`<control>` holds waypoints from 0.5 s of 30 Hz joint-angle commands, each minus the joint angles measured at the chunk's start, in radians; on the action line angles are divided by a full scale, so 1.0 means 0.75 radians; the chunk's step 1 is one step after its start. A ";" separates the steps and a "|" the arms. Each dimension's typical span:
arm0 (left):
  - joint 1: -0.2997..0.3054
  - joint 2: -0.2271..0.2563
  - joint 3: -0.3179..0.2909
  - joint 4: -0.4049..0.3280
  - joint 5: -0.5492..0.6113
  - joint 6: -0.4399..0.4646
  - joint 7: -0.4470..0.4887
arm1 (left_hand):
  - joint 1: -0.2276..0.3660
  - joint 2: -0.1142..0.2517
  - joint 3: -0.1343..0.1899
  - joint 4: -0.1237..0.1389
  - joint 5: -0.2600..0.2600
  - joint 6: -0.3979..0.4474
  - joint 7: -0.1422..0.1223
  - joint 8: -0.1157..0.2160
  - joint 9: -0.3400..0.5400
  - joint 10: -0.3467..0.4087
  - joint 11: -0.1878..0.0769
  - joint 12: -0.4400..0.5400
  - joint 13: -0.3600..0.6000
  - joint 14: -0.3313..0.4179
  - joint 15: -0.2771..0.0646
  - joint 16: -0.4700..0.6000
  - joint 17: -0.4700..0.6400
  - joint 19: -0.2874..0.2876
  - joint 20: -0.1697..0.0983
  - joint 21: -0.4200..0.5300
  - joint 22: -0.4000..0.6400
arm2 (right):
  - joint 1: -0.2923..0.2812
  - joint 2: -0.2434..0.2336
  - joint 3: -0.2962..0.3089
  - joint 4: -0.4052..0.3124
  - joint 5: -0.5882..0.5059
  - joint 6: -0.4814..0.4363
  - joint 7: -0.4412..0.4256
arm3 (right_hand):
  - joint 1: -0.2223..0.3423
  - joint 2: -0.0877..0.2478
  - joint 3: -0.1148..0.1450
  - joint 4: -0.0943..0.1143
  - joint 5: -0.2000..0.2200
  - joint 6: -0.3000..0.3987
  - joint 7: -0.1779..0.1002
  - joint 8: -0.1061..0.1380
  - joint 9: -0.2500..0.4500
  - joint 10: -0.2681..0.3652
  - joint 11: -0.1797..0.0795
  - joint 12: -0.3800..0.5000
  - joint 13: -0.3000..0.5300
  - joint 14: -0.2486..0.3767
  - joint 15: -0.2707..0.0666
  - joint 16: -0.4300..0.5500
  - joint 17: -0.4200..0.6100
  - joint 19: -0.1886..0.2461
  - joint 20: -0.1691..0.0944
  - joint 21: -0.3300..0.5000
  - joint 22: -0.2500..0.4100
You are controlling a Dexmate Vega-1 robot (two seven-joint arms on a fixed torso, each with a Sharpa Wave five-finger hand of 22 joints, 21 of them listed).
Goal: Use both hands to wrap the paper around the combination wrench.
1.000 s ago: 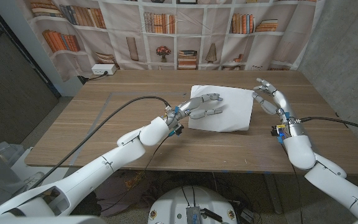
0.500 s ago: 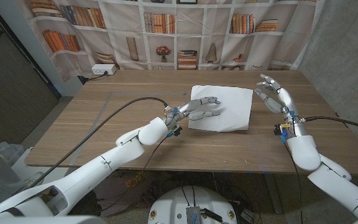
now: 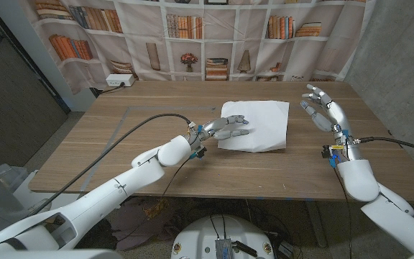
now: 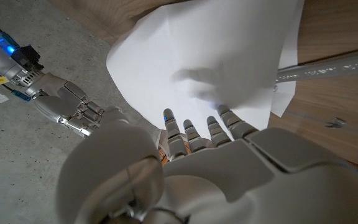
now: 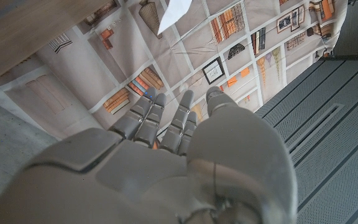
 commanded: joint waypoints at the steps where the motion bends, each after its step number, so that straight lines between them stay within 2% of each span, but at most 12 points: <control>1: -0.018 0.003 0.016 0.034 -0.049 0.067 -0.029 | -0.016 0.004 -0.007 0.006 0.004 -0.014 -0.002 -0.009 0.004 -0.016 -0.004 -0.003 0.001 -0.011 -0.101 -0.001 -0.002 0.009 0.024 -0.005 0.006 | -0.040 0.035 0.051 -0.012 0.021 0.024 0.065 | -0.017 -0.001 0.001 0.009 0.005 -0.002 -0.001 0.008 0.003 0.004 0.005 -0.003 -0.003 -0.009 -0.175 -0.003 0.002 -0.005 -0.054 -0.004 0.005; 9: -0.010 0.010 0.019 0.020 -0.071 0.115 -0.022 | -0.028 0.007 -0.014 0.014 0.003 -0.030 0.003 -0.020 0.004 -0.027 -0.002 -0.006 -0.004 -0.045 -0.089 -0.012 -0.002 -0.013 0.037 -0.015 0.006 | -0.064 0.034 0.074 -0.019 0.047 0.018 0.119 | -0.025 0.000 0.003 0.013 0.005 -0.004 -0.002 0.009 0.003 0.006 0.008 -0.010 -0.012 -0.008 -0.172 -0.003 -0.001 -0.005 -0.053 -0.004 0.005; 11: -0.009 0.010 0.020 0.018 -0.077 0.121 -0.022 | -0.030 0.007 -0.015 0.015 0.003 -0.037 0.003 -0.024 0.004 -0.032 0.001 -0.007 -0.005 -0.048 -0.088 -0.012 -0.002 -0.017 0.039 -0.017 0.007 | -0.071 0.028 0.079 -0.020 0.059 0.017 0.141 | -0.033 -0.003 0.011 0.009 0.006 0.023 0.007 0.023 0.002 0.106 0.000 0.010 -0.034 0.047 -0.182 0.016 -0.009 0.014 -0.050 0.003 0.005; 12: -0.009 0.010 0.021 0.017 -0.079 0.123 -0.020 | -0.031 0.007 -0.016 0.016 0.003 -0.039 0.002 -0.025 0.004 -0.033 0.000 -0.007 -0.006 -0.051 -0.086 -0.012 -0.002 -0.017 0.039 -0.017 0.007 | -0.075 0.028 0.081 -0.021 0.061 0.014 0.146 | -0.038 0.002 0.018 0.008 0.007 0.039 0.010 0.029 0.001 0.170 -0.004 0.022 -0.048 0.102 -0.203 0.036 -0.011 0.034 -0.045 0.012 0.005; 15: -0.011 0.009 0.025 0.017 -0.082 0.127 -0.018 | -0.034 0.008 -0.018 0.018 0.003 -0.040 0.001 -0.027 0.004 -0.033 0.000 -0.007 -0.007 -0.053 -0.086 -0.012 -0.003 -0.020 0.039 -0.018 0.007 | -0.092 0.024 0.087 -0.037 0.065 -0.015 0.165 | -0.047 0.002 0.026 0.009 0.008 0.093 0.007 0.050 0.000 0.228 -0.005 0.031 -0.065 0.125 -0.214 0.037 -0.017 0.061 -0.043 0.023 0.007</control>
